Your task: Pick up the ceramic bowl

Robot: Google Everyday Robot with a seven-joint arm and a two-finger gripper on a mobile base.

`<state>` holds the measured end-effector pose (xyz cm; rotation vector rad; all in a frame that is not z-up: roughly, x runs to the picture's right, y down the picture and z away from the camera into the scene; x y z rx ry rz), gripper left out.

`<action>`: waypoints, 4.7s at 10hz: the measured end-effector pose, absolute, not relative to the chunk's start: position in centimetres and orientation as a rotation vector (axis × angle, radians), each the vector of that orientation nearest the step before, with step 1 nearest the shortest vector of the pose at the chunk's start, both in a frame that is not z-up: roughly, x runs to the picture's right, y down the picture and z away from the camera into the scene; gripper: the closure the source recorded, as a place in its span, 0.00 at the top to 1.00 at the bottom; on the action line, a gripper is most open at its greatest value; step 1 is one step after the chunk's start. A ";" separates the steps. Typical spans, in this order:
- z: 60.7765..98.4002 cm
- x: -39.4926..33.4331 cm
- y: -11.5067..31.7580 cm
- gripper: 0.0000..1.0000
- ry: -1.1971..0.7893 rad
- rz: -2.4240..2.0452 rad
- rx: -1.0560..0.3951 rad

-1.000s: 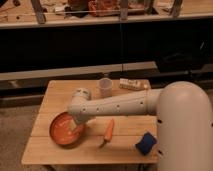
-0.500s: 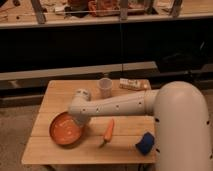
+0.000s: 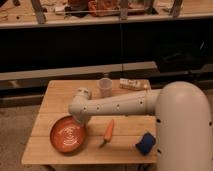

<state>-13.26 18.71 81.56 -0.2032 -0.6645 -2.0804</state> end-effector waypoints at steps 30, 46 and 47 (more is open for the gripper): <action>80.0 -11.5 12.9 0.01 -0.626 -2.219 -0.181; 80.3 -10.8 11.2 0.01 -0.588 -2.272 -0.167; 80.4 -10.8 11.2 0.01 -0.586 -2.274 -0.167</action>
